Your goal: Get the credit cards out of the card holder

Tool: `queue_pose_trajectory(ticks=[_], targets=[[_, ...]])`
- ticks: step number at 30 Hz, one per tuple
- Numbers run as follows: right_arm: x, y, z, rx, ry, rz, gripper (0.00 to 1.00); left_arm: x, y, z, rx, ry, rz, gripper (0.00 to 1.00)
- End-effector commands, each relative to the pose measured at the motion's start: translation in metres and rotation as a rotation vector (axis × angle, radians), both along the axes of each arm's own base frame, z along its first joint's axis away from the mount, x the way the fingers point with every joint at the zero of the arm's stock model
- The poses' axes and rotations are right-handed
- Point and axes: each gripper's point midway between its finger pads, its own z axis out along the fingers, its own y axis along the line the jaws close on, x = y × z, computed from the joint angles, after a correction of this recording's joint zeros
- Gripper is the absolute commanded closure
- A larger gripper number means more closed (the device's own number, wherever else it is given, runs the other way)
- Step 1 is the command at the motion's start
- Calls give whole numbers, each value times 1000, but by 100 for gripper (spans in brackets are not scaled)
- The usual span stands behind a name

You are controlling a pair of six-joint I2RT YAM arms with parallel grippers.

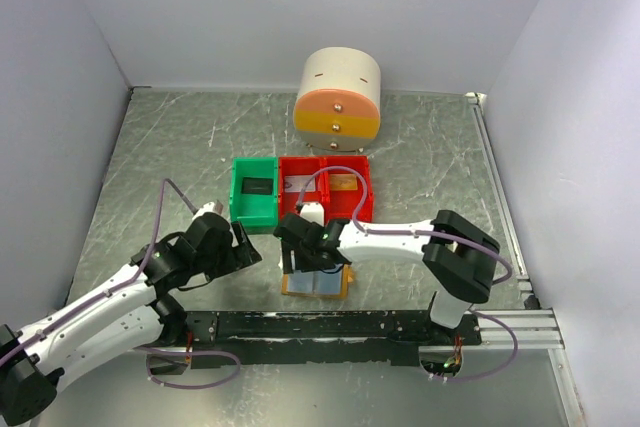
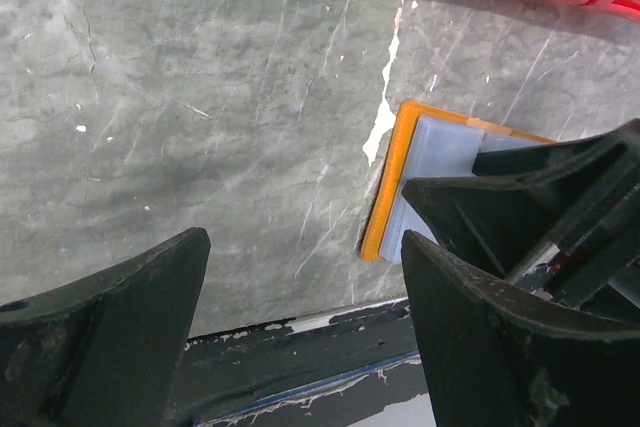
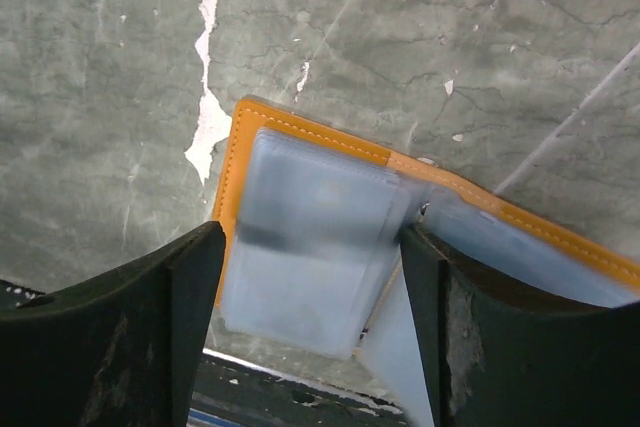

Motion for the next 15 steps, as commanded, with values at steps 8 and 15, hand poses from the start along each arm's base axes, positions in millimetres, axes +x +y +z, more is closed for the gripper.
queue_pose_trajectory(ticks=[8,15], targets=[[-15,6,-16,39,40,40,40,-6,-4,20,-52,-22,-46,11],[-23,15,-9,198,81,59,42,-9,-12,16,-75,-2,-80,11]])
